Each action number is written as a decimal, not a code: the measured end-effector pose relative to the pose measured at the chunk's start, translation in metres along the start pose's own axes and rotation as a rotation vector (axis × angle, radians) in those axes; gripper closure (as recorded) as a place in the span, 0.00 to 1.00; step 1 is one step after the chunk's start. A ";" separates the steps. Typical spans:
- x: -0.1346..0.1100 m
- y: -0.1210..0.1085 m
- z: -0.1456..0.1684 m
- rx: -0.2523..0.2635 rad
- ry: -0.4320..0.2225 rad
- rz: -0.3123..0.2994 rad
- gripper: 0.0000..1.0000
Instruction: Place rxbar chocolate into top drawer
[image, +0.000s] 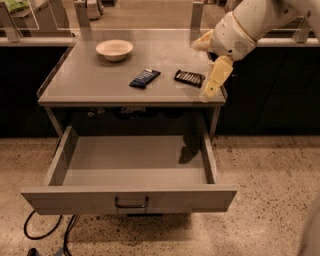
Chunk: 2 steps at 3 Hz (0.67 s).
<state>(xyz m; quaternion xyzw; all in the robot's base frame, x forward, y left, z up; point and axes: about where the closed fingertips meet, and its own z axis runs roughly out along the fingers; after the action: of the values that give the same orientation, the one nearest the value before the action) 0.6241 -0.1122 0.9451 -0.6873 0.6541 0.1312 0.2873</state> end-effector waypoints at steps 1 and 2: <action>0.014 0.011 0.006 0.083 -0.118 0.043 0.00; 0.058 0.007 -0.001 0.210 -0.274 0.202 0.00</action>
Offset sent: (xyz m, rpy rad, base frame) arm 0.0994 -0.1838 0.0163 0.7194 -0.4739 -0.7515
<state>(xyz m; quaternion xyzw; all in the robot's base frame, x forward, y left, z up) 0.6230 -0.1607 0.9116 -0.5600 0.6848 0.1827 0.4291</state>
